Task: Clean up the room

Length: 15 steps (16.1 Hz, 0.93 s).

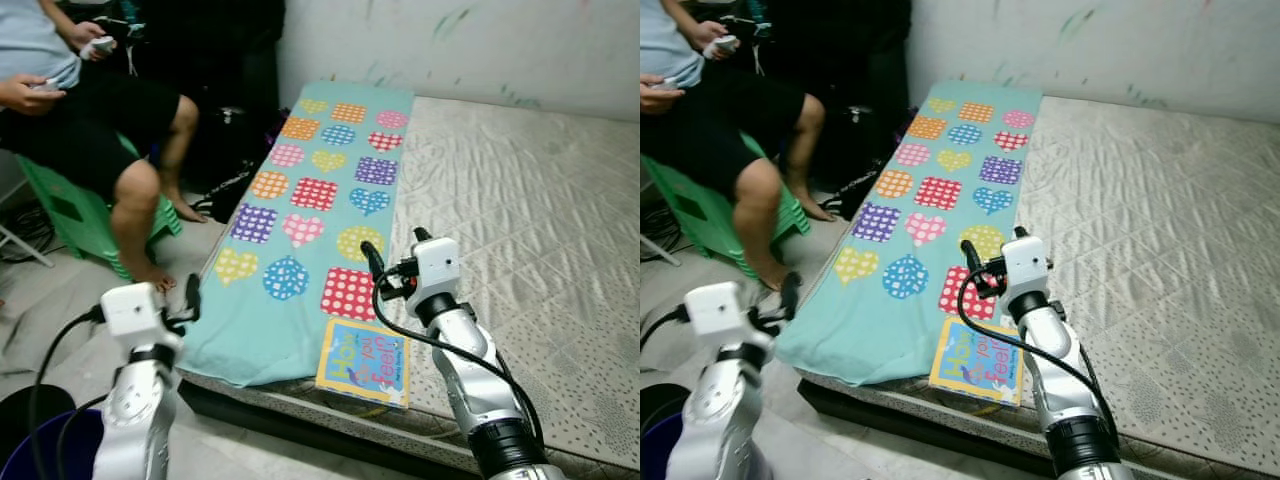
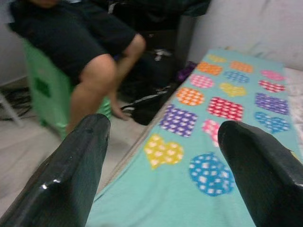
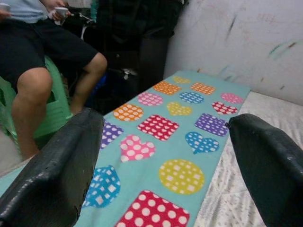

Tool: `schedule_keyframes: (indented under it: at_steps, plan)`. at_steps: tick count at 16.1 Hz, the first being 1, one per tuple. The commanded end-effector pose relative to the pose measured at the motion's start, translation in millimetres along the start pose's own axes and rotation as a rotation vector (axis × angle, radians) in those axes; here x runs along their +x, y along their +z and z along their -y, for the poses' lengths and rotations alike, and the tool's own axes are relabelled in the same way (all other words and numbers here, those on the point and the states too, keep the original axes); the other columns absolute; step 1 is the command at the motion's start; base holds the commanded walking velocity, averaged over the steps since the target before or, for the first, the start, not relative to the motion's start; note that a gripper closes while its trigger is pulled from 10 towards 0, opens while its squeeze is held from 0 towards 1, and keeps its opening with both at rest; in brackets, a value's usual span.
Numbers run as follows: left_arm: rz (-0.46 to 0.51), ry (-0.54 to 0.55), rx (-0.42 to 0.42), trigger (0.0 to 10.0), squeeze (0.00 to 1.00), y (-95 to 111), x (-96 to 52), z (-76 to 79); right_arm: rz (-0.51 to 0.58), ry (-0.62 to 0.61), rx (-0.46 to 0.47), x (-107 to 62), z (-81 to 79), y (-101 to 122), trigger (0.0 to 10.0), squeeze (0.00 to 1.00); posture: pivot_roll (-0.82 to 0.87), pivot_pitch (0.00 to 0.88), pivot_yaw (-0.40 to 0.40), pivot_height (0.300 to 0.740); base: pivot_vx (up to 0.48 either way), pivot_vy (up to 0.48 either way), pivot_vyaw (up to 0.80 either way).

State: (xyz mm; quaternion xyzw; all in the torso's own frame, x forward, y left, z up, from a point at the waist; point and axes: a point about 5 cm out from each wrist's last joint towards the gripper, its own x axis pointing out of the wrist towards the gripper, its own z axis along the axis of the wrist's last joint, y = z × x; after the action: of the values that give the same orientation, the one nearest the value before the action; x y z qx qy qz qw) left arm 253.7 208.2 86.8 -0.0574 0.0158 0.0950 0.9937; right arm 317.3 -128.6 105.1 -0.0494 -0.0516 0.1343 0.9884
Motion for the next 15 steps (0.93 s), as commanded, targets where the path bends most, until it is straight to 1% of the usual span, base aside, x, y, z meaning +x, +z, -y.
schedule_keyframes:
  at_steps: [1, 2, 4, 5, 7, 9, 11, 12, 13, 15]
  plan:
    - [0.002, 0.012, 0.014, 10.0, 0.00, 2.6, -1.7, -3.3, 0.006, -0.018, -0.010, -0.1, 5.9, 0.2, 10.0, 0.00, -0.03, 0.034, -0.005, 0.740, 0.000, 0.000, 0.00]
    - [-0.001, 0.011, 0.013, 10.0, 0.00, 2.1, -2.3, -3.5, 0.008, -0.031, -0.021, -1.8, 8.8, -0.4, 10.0, 0.00, -0.03, 0.034, -0.008, 0.740, 0.000, 0.000, 0.00]
    - [-0.004, 0.020, 0.006, 10.0, 0.00, 1.4, -2.4, -5.5, 0.025, -0.037, 0.005, -4.4, 12.2, 2.0, 10.0, 0.00, -0.05, 0.033, -0.018, 0.740, 0.000, 0.000, 0.00]
    - [-0.004, 0.020, 0.005, 10.0, 0.00, 1.6, -1.9, -6.0, 0.014, -0.047, 0.010, -4.9, 13.4, 1.4, 10.0, 0.00, -0.05, 0.034, -0.019, 0.740, 0.000, 0.000, 0.00]
    - [-0.006, 0.021, -0.005, 10.0, 0.00, 1.7, -0.1, -5.9, 0.003, -0.062, 0.006, -6.2, 16.2, 0.4, 10.0, 0.00, -0.06, 0.035, -0.020, 0.740, 0.000, 0.000, -0.75]
    - [-0.017, 0.028, -0.044, 10.0, 0.00, 2.3, 4.7, -7.4, -0.008, -0.072, 0.001, -10.8, 19.6, -2.7, 10.0, 0.00, -0.08, 0.034, -0.012, 0.740, 0.000, 0.000, -0.80]
    - [-0.019, 0.020, -0.032, 10.0, 0.00, 2.1, 5.1, -7.8, -0.009, -0.077, -0.001, -13.5, 20.8, -3.2, 10.0, 0.00, -0.09, 0.033, -0.006, 0.740, 0.000, 0.000, -0.80]
    - [-0.016, -0.053, -0.018, 10.0, 0.00, 2.5, 6.2, -0.4, -0.011, -0.098, -0.006, -17.4, 23.3, -3.2, 10.0, 0.00, -0.10, 0.037, -0.004, 0.740, 0.000, 0.000, -0.80]
    - [-0.014, -0.076, -0.041, 10.0, 0.00, 2.6, 5.8, 3.4, -0.012, -0.098, -0.006, -18.9, 23.4, -3.4, 10.0, 0.00, -0.10, 0.039, -0.006, 0.740, 0.000, 0.000, -0.80]
    - [-0.016, -0.105, -0.056, 10.0, 0.00, 1.2, 4.1, 10.7, -0.016, -0.092, -0.008, -24.1, 24.0, -3.9, 10.0, 0.00, -0.11, 0.045, -0.007, 0.740, 0.000, 0.000, -0.80]
